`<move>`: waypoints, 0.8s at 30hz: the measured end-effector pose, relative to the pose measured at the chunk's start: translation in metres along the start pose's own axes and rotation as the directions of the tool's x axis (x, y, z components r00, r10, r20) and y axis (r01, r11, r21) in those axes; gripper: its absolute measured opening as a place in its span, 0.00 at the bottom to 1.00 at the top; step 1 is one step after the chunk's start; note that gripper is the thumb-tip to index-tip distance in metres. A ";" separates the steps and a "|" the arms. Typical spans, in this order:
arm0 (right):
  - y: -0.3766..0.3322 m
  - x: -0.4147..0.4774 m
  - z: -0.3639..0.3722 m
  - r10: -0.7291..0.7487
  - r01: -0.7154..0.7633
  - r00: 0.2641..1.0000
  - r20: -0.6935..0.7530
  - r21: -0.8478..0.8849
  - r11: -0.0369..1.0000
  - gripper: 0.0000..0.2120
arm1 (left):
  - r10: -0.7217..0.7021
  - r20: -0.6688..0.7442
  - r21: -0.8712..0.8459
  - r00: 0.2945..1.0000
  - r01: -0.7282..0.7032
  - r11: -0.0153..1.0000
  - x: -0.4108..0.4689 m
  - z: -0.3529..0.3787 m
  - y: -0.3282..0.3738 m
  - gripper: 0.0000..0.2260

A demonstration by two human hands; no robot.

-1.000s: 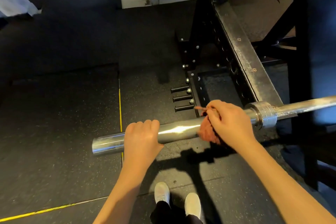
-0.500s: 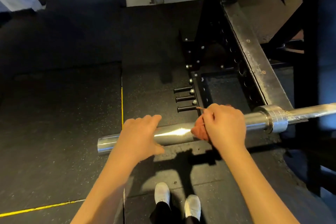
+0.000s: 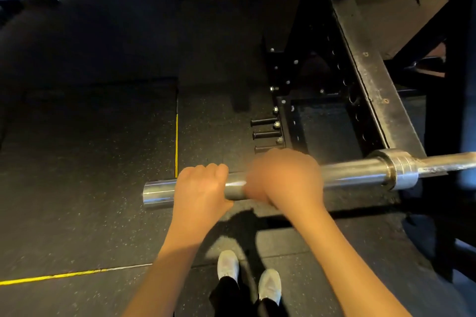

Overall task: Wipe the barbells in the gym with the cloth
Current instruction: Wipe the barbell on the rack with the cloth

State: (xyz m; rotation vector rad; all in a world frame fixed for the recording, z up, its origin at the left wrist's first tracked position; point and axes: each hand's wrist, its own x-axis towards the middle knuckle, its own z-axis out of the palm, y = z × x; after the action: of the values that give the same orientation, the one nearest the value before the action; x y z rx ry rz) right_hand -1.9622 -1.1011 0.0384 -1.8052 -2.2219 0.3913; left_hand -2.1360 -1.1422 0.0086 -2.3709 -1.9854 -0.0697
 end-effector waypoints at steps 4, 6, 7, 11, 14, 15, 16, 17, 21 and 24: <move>0.015 -0.015 -0.006 -0.318 0.300 0.940 0.125 0.139 0.944 0.17 | -0.032 -0.044 -0.017 0.998 0.031 0.999 -0.003 0.005 0.002 0.15; 0.034 -0.004 -0.021 -0.187 0.169 0.976 0.107 0.158 0.973 0.14 | -0.040 -0.007 -0.030 0.999 0.040 0.999 -0.005 0.006 0.002 0.16; 0.040 0.003 -0.027 -0.053 0.038 0.993 0.101 0.149 0.988 0.12 | -0.044 -0.003 -0.033 0.999 0.044 0.998 -0.005 0.006 0.002 0.17; 0.016 0.002 -0.010 0.114 -0.114 0.993 -0.015 -0.014 0.993 0.17 | -0.074 0.010 -0.012 0.997 0.074 0.997 -0.003 0.007 0.004 0.17; 0.001 -0.019 0.003 -0.188 0.187 0.982 0.033 0.044 0.981 0.18 | -0.020 0.033 -0.017 0.999 0.021 1.000 -0.002 0.003 0.001 0.17; 0.008 -0.018 0.000 -0.264 0.257 0.961 0.078 0.090 0.962 0.17 | 0.001 0.068 -0.047 0.998 0.002 0.999 -0.001 -0.003 -0.001 0.18; 0.019 -0.015 -0.006 -0.307 0.294 0.946 0.101 0.130 0.947 0.15 | 0.007 0.150 -0.104 0.989 0.009 0.995 0.001 -0.011 -0.005 0.21; 0.032 -0.012 -0.012 -0.300 0.284 0.949 0.099 0.149 0.947 0.13 | 0.015 0.265 -0.169 0.964 0.031 0.985 0.003 -0.020 -0.012 0.25; 0.058 0.000 -0.025 0.050 -0.052 0.998 0.035 0.068 0.996 0.12 | -0.053 0.560 -0.129 0.827 0.150 0.980 0.013 -0.035 -0.032 0.37; 0.019 -0.007 -0.004 0.022 -0.026 0.998 -0.065 -0.064 0.998 0.15 | -0.107 0.502 -0.067 0.858 0.162 0.984 0.009 -0.026 -0.029 0.24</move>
State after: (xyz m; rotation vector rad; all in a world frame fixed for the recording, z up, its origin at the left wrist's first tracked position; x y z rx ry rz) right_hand -1.9415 -1.1044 0.0353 -1.8518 -2.1948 0.2656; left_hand -2.1629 -1.1300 0.0353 -2.5003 -2.4161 0.4967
